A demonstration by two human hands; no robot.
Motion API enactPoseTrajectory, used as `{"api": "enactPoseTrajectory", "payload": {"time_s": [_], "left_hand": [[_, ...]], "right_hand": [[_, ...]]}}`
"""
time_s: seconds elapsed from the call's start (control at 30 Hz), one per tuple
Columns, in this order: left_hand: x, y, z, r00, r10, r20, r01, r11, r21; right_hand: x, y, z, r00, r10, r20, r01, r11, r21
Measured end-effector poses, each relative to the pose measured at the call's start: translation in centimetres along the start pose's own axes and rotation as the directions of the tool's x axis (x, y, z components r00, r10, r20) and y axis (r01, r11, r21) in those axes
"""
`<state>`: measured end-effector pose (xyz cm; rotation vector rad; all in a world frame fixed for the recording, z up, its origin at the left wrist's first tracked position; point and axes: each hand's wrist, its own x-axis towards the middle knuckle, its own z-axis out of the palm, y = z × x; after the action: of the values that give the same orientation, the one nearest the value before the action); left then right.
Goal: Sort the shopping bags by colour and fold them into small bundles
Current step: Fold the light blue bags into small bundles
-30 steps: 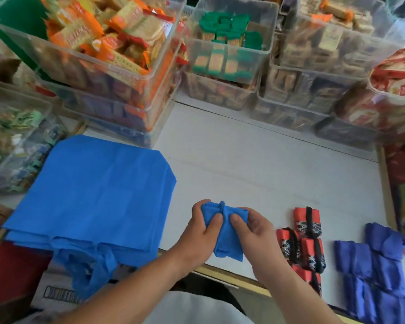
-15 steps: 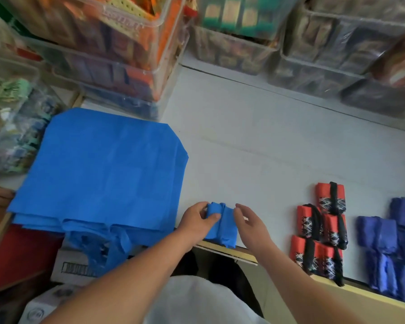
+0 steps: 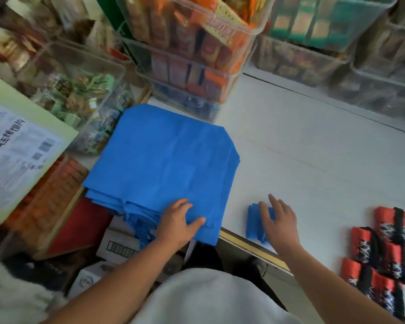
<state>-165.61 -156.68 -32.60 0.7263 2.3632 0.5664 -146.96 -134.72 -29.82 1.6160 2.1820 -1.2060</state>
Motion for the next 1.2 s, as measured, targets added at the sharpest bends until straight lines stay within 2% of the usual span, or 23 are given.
{"api": "enactPoseTrajectory", "payload": {"time_s": [0.17,0.3,0.43,0.5,0.6,0.77,0.87,0.9,1.0,1.07,1.2], "left_hand": [[0.1,-1.0,0.2,0.996,0.088,0.003,-0.088,0.99,0.114],[0.9,-1.2,0.6,0.987,0.161,-0.023,-0.161,0.987,0.031],[1.6,-1.3,-0.1,0.982,0.187,-0.007,-0.187,0.982,-0.01],[1.7,-1.3,-0.5,0.981,0.192,-0.01,-0.192,0.981,-0.007],[1.6,-1.3,-0.9,0.977,0.203,0.067,-0.205,0.978,0.027],[1.6,-1.2,-0.8,0.976,0.218,0.004,-0.218,0.976,-0.004],[1.4,-1.0,-0.7,0.971,0.232,-0.048,-0.235,0.97,-0.066],[1.3,-0.8,-0.8,0.969,0.23,-0.086,-0.239,0.966,-0.103],[1.0,1.0,-2.3,0.96,0.243,-0.14,-0.269,0.939,-0.213],[0.8,2.3,-3.8,0.955,0.257,-0.15,-0.29,0.919,-0.268],[0.8,3.9,-6.2,0.966,0.209,-0.153,-0.249,0.909,-0.334]], "right_hand": [[-0.7,-1.4,-0.3,0.987,-0.156,-0.033,0.152,0.982,-0.113],[-2.0,-3.6,0.6,0.965,-0.258,0.043,0.26,0.964,-0.049],[-3.8,-5.7,0.4,0.958,-0.224,0.178,0.219,0.974,0.048],[-4.1,-6.1,0.4,0.944,-0.225,0.239,0.223,0.974,0.039],[-3.8,-6.8,0.4,0.923,-0.228,0.312,0.238,0.971,0.005],[-2.4,-7.5,2.1,0.895,-0.24,0.377,0.271,0.962,-0.031],[-1.8,-7.5,3.1,0.909,-0.251,0.331,0.27,0.963,-0.011],[-1.6,-7.6,3.2,0.905,-0.294,0.306,0.312,0.95,-0.012],[-1.0,-9.1,2.3,0.813,-0.505,0.29,0.533,0.846,-0.023],[-0.8,-10.8,1.2,0.768,-0.574,0.283,0.597,0.802,0.008],[-0.3,-13.4,-0.8,0.787,-0.505,0.355,0.527,0.849,0.041]]}}
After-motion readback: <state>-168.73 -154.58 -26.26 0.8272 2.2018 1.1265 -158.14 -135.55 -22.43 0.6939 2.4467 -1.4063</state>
